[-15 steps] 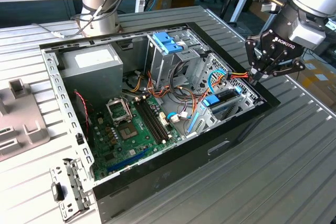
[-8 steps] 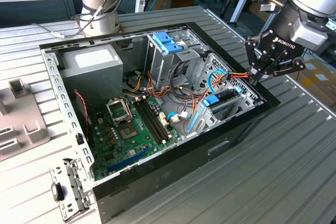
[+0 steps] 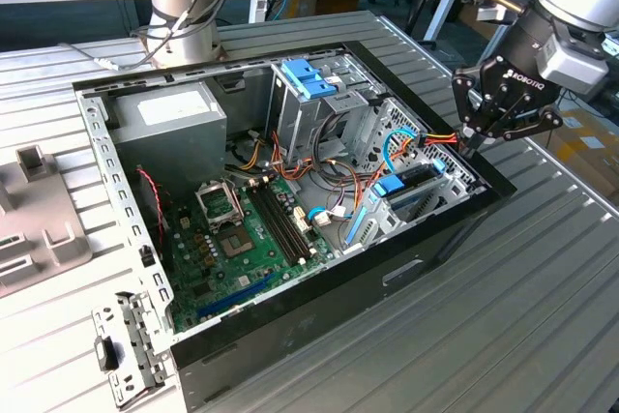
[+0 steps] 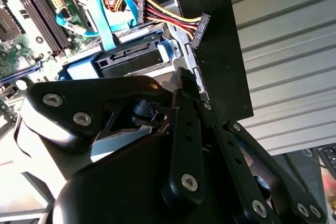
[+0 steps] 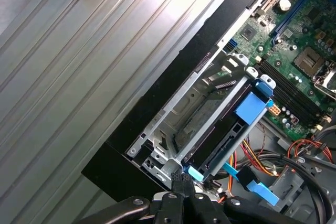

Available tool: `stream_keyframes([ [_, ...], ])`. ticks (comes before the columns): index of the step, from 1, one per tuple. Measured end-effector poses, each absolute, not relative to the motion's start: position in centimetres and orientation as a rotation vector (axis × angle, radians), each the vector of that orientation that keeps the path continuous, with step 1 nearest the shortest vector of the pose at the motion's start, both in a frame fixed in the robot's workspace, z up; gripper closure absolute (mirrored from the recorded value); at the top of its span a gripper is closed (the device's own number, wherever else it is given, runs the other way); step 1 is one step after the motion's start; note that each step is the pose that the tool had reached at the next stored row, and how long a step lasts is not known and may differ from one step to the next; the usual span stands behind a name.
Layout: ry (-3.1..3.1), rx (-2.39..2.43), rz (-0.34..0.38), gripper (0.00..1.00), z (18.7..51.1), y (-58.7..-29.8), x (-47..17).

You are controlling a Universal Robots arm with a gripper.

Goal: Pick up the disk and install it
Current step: 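Insert the first disk wire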

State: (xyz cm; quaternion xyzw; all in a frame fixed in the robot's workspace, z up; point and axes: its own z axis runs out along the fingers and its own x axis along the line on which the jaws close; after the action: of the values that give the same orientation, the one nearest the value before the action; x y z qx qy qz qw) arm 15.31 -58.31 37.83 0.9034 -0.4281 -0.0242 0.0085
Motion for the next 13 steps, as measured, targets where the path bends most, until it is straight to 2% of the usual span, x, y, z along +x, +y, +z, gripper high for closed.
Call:
stream_keyframes([
  [13, -1.269, 2.853, -0.075, 0.89, 37.83, -58.31, 15.31],
])
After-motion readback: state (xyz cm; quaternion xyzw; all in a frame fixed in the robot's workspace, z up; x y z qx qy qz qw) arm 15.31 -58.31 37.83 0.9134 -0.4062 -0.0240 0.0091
